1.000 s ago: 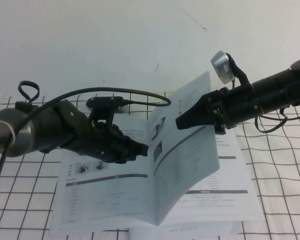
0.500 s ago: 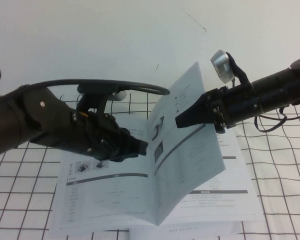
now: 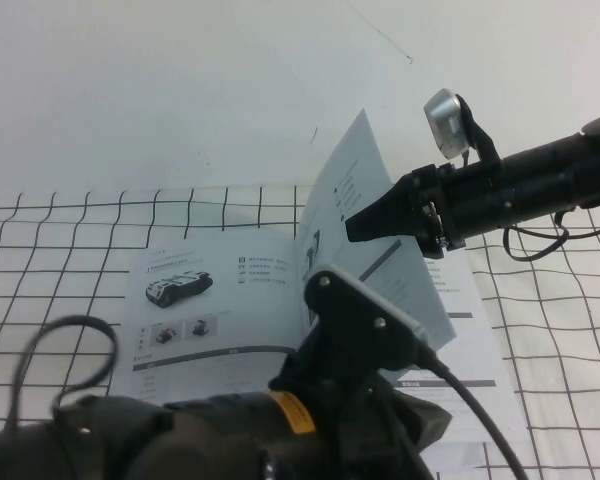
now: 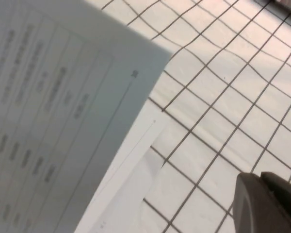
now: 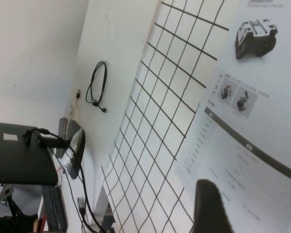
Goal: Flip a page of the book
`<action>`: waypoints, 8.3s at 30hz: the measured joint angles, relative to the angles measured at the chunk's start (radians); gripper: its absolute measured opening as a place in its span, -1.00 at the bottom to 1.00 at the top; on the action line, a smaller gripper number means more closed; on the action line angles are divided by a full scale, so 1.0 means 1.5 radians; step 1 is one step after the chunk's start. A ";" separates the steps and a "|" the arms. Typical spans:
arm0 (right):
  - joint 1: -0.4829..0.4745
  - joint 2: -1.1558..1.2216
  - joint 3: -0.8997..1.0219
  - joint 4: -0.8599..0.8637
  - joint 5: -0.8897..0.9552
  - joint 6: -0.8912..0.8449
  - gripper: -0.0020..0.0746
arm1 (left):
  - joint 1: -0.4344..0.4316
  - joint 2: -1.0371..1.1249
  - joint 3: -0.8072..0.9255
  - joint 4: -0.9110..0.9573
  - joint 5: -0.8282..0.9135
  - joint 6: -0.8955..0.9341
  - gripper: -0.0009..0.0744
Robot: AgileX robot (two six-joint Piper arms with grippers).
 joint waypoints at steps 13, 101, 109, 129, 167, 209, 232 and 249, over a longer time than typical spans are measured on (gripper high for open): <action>0.000 -0.021 0.000 0.026 0.000 -0.017 0.07 | -0.089 0.196 0.000 -0.034 -0.367 0.003 -0.98; 0.078 0.014 0.094 -0.419 -0.180 0.096 -0.95 | 0.266 0.311 -0.006 -0.707 -0.182 0.511 -0.98; 0.086 -0.101 0.101 -0.438 -0.197 0.095 -0.95 | 0.266 0.276 -0.006 -0.702 -0.181 0.568 -0.98; 0.086 -0.563 0.097 -0.809 -0.109 0.215 -0.95 | 0.267 -0.254 0.005 -0.617 0.075 0.527 -0.98; 0.086 -1.135 0.735 -0.912 -0.410 0.447 -0.95 | 0.267 -0.492 0.221 0.820 0.078 -0.725 -0.98; 0.086 -1.136 0.737 -0.912 -0.393 0.447 -0.95 | 0.504 -0.674 0.288 0.494 0.041 -0.242 -0.98; 0.086 -1.138 0.737 -0.906 -0.388 0.447 -0.95 | 0.605 -0.893 0.536 0.382 0.137 -0.248 -0.98; 0.086 -1.138 0.737 -0.906 -0.388 0.447 -0.95 | 0.605 -0.893 0.536 0.381 0.141 -0.176 -0.98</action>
